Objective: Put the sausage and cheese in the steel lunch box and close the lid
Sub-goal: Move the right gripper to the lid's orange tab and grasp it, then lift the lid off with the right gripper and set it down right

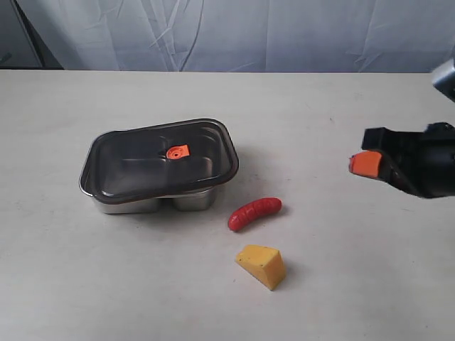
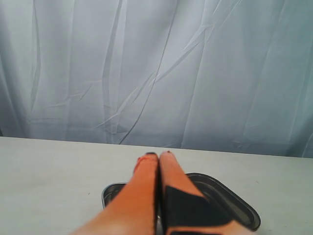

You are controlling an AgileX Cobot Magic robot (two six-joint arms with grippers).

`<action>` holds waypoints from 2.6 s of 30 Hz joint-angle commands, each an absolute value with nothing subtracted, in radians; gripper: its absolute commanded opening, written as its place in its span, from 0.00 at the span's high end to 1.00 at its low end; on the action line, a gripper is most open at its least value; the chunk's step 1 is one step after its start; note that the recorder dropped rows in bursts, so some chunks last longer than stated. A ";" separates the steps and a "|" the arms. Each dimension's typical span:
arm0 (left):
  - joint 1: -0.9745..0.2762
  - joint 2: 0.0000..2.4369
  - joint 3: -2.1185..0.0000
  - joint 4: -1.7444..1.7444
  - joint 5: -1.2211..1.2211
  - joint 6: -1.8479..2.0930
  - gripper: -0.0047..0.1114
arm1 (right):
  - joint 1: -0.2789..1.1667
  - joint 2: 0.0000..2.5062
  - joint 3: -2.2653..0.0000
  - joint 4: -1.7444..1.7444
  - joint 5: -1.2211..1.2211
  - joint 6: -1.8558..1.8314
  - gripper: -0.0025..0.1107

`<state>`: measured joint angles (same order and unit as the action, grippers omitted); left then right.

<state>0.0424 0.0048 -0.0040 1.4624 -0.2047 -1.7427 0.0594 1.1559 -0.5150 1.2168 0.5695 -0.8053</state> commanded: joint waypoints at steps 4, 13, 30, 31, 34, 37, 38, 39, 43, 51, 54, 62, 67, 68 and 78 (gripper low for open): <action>0.036 0.000 0.000 1.463 -0.211 -1.744 0.96 | 0.060 1.436 -0.676 1.403 0.524 -0.887 0.99; 0.036 0.000 0.000 1.463 -0.211 -1.744 0.96 | 0.060 1.612 -0.779 1.649 0.773 -1.191 0.99; 0.036 0.000 0.000 1.463 -0.220 -1.744 0.96 | 0.106 2.089 -1.053 1.491 1.026 -0.863 0.25; 0.036 0.000 0.000 1.463 -0.223 -1.744 0.96 | 0.116 2.098 -1.053 1.505 1.022 -0.864 0.20; 0.036 0.000 0.000 1.463 -0.229 -1.744 0.96 | 0.151 2.105 -1.053 1.560 1.012 -0.867 0.20; 0.036 0.000 0.000 1.467 -0.233 -1.744 0.96 | 0.191 2.105 -1.055 1.659 0.982 -0.938 0.32; 0.036 0.000 0.000 1.467 -0.233 -1.744 0.96 | 0.198 2.105 -1.059 1.666 0.972 -0.950 0.36; 0.036 0.000 0.000 1.467 -0.233 -1.744 0.96 | 0.215 2.105 -1.072 1.657 0.936 -0.951 0.46; 0.036 0.000 0.000 1.467 -0.233 -1.744 0.96 | 0.268 2.105 -1.093 1.653 0.904 -0.951 0.58; 0.036 0.000 0.000 1.467 -0.233 -1.744 0.96 | 0.280 2.105 -1.093 1.644 0.863 -0.949 0.72; 0.036 0.000 0.000 1.467 -0.233 -1.744 0.96 | 0.280 2.105 -1.093 1.628 0.869 -0.972 0.97; 0.036 0.000 0.000 1.467 -0.233 -1.744 0.96 | 0.280 2.080 -1.093 1.595 0.920 -1.008 0.99; 0.036 0.000 0.000 1.467 -0.233 -1.744 0.96 | 0.280 1.994 -1.093 1.598 0.926 -1.081 0.99; 0.036 0.000 0.000 1.467 -0.233 -1.744 0.96 | 0.280 1.979 -1.093 1.598 0.926 -1.084 0.99; 0.036 0.000 0.000 1.467 -0.233 -1.744 0.96 | 0.280 1.704 -1.093 1.605 0.863 -1.185 0.99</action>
<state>0.0424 0.0048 -0.0040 1.4642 -0.2279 -1.7427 0.2827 1.7568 -1.0908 1.5970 0.8930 -1.1362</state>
